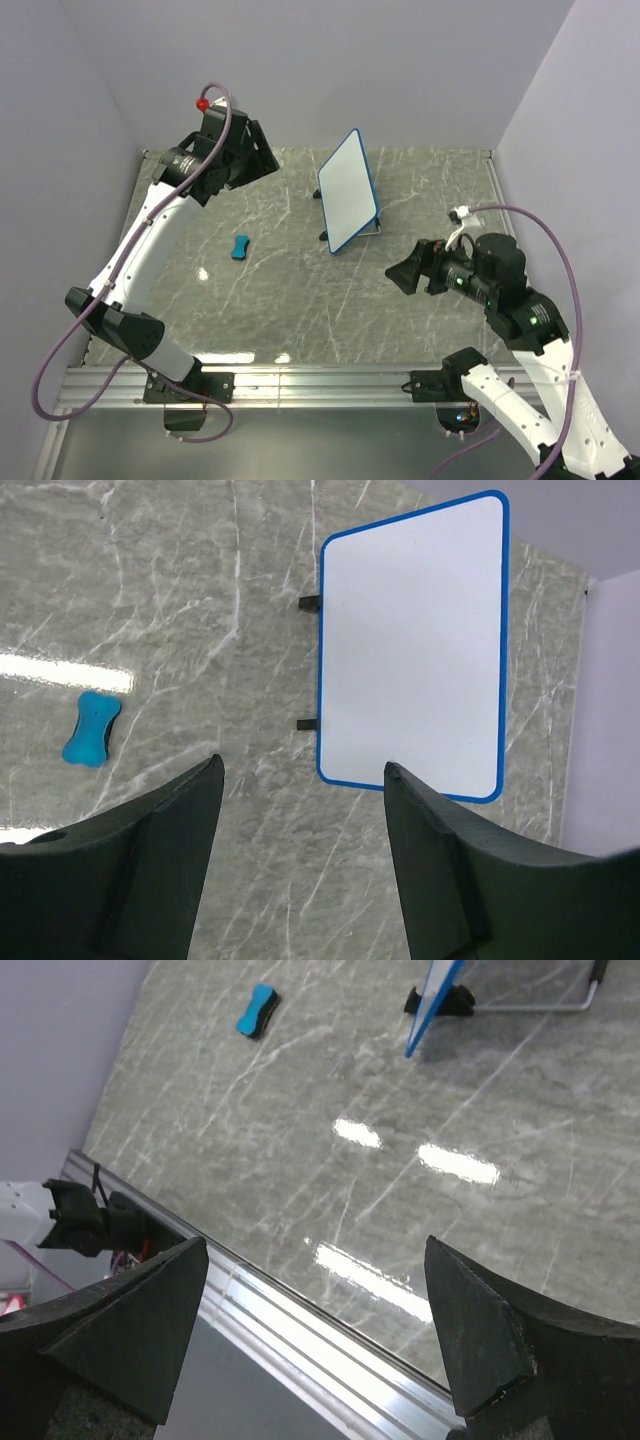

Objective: Erase the whiteboard

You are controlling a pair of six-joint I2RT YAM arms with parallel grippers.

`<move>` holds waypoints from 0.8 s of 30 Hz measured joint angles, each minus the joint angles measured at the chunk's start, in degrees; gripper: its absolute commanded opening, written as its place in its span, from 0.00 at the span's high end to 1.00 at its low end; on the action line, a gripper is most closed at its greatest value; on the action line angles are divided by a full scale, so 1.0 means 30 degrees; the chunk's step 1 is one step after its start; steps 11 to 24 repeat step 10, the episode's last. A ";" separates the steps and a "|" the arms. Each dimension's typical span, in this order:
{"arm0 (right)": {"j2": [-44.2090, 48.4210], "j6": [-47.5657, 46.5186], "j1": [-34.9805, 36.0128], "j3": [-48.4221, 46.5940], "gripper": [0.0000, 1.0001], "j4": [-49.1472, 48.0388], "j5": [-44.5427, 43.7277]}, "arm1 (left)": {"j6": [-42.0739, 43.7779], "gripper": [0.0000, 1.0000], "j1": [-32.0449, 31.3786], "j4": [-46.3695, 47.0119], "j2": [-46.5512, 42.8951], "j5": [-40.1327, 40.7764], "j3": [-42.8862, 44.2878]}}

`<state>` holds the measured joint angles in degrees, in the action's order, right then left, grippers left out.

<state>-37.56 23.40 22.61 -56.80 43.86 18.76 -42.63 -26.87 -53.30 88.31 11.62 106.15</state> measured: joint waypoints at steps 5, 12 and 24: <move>0.1596 0.0277 0.0000 0.1639 0.04 0.0124 -0.0015 | 0.0437 0.27 0.0000 0.0270 0.0000 -0.0073 -0.0007; 0.1501 0.0248 0.0000 0.1960 0.04 0.0168 -0.0109 | 0.1377 0.24 -0.0007 0.0510 0.0721 0.0321 0.1668; 0.1501 0.0248 0.0000 0.1960 0.04 0.0168 -0.0109 | 0.1377 0.24 -0.0007 0.0510 0.0721 0.0321 0.1668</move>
